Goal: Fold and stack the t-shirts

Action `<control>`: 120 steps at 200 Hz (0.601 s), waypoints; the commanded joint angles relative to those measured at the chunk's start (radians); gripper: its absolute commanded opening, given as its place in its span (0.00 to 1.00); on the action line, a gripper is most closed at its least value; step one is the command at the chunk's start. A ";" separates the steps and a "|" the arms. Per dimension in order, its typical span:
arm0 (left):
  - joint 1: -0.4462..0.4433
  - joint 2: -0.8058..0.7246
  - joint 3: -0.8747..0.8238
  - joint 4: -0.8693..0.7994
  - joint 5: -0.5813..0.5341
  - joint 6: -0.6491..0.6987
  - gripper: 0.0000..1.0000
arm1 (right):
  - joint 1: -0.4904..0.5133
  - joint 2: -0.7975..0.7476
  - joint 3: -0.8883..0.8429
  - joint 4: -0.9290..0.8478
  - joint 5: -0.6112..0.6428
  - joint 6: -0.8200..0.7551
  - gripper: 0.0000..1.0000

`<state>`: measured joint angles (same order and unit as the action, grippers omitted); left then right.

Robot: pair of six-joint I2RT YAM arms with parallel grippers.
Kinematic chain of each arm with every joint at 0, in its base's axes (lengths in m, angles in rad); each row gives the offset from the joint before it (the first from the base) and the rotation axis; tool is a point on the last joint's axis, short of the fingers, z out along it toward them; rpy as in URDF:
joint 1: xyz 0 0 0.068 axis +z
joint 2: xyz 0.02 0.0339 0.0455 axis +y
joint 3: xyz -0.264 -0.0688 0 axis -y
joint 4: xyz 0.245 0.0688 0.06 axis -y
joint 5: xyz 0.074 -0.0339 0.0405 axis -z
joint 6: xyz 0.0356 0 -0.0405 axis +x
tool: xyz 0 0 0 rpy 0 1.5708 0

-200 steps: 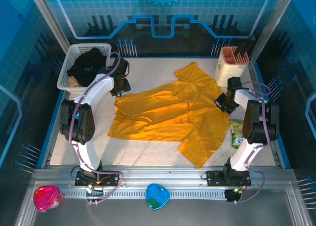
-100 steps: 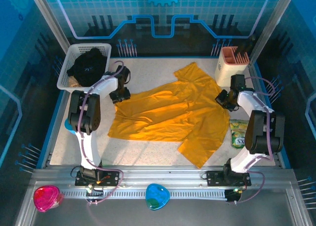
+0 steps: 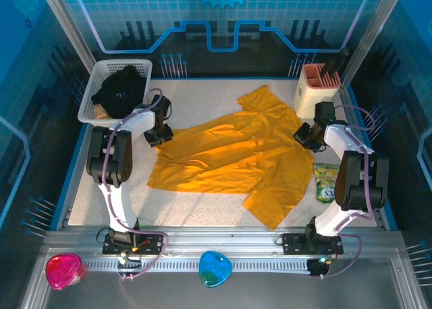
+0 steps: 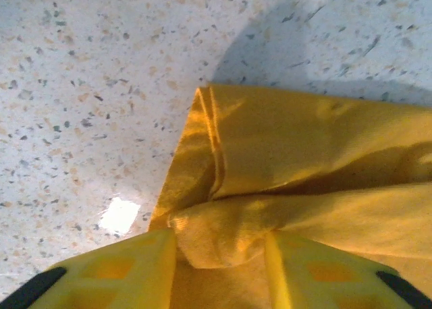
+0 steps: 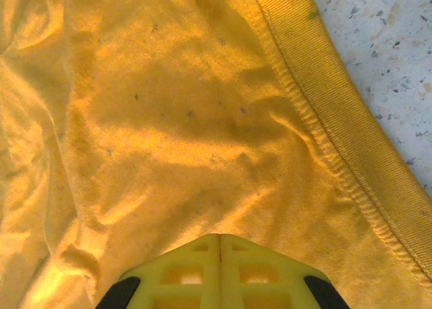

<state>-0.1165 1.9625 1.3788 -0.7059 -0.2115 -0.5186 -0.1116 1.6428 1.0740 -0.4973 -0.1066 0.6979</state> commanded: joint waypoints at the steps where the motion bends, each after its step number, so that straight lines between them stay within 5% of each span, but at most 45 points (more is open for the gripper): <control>1: 0.017 -0.009 -0.007 0.020 0.035 0.012 0.43 | 0.011 0.010 -0.002 -0.009 -0.013 -0.014 0.00; 120: 0.026 0.001 -0.031 0.042 0.041 0.013 0.27 | 0.011 0.009 -0.008 -0.006 -0.022 -0.011 0.00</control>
<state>-0.1047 1.9629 1.3647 -0.6632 -0.1856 -0.5163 -0.1116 1.6428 1.0740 -0.4969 -0.1135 0.6941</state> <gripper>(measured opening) 0.274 0.057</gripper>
